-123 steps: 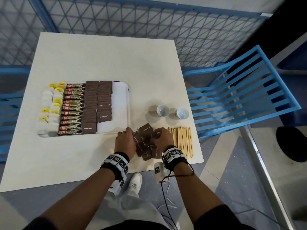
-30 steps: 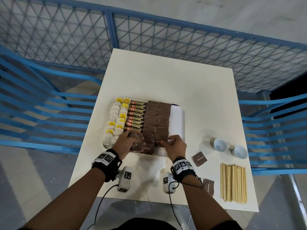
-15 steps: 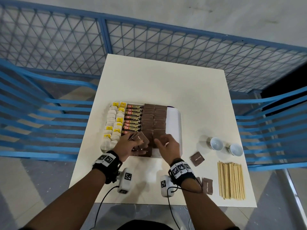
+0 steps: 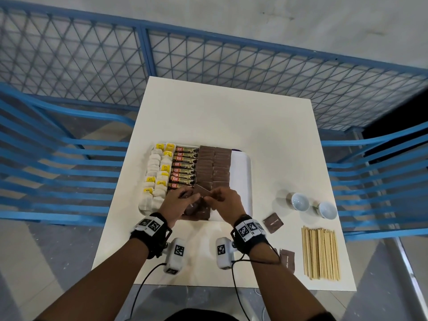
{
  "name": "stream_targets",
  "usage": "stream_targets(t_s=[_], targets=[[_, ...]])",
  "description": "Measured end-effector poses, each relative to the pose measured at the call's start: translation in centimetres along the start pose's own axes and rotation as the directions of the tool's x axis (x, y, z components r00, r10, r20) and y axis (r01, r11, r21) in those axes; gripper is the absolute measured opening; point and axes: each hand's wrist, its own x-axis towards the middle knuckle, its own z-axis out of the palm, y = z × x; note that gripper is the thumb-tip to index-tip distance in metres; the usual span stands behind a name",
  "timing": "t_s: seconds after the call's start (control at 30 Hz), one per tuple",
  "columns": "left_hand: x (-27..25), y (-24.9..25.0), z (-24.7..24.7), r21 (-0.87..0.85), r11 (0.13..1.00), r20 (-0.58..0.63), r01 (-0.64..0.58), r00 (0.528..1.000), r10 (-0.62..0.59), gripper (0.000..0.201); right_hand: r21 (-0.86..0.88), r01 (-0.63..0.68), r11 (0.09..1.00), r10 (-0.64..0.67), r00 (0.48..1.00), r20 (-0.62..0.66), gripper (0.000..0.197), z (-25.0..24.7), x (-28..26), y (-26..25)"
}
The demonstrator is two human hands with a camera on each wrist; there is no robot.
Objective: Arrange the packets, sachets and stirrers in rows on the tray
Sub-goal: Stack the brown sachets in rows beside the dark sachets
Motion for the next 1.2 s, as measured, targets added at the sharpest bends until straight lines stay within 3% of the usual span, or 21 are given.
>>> stream_targets(t_s=[0.13,0.27,0.4,0.63,0.87,1.2], targets=[[0.5,0.1,-0.3,-0.050,0.996,-0.017,0.075,0.997,-0.076,0.022,0.017,-0.031,0.999,0.033,0.991,-0.126,0.013,-1.8,0.1,1.0],[0.6,0.1,-0.9,-0.123,0.986,0.010,0.112,0.994,-0.111,0.041,-0.140,-0.085,0.986,0.061,0.984,-0.167,0.010,-3.1,-0.8,2.9],[0.6,-0.5,-1.3,-0.125,0.988,0.020,0.093,0.996,-0.091,0.035,-0.204,-0.146,0.968,0.121,0.984,-0.127,0.011,-2.1,-0.8,3.7],[0.5,-0.6,-1.5,-0.120,0.989,0.036,0.082,0.996,-0.078,0.031,-0.112,-0.230,0.967,0.201,0.953,-0.225,0.020,-1.1,-0.6,3.6],[0.7,-0.8,-1.6,-0.123,0.989,0.030,0.082,0.996,-0.079,0.031,-0.101,-0.259,0.961,0.228,0.942,-0.247,0.045,-0.9,-1.2,3.8],[0.5,-0.4,-1.4,-0.094,0.993,0.038,0.070,0.997,-0.067,0.031,-0.075,-0.273,0.959,0.247,0.936,-0.249,0.048,-0.8,-1.2,3.6]])
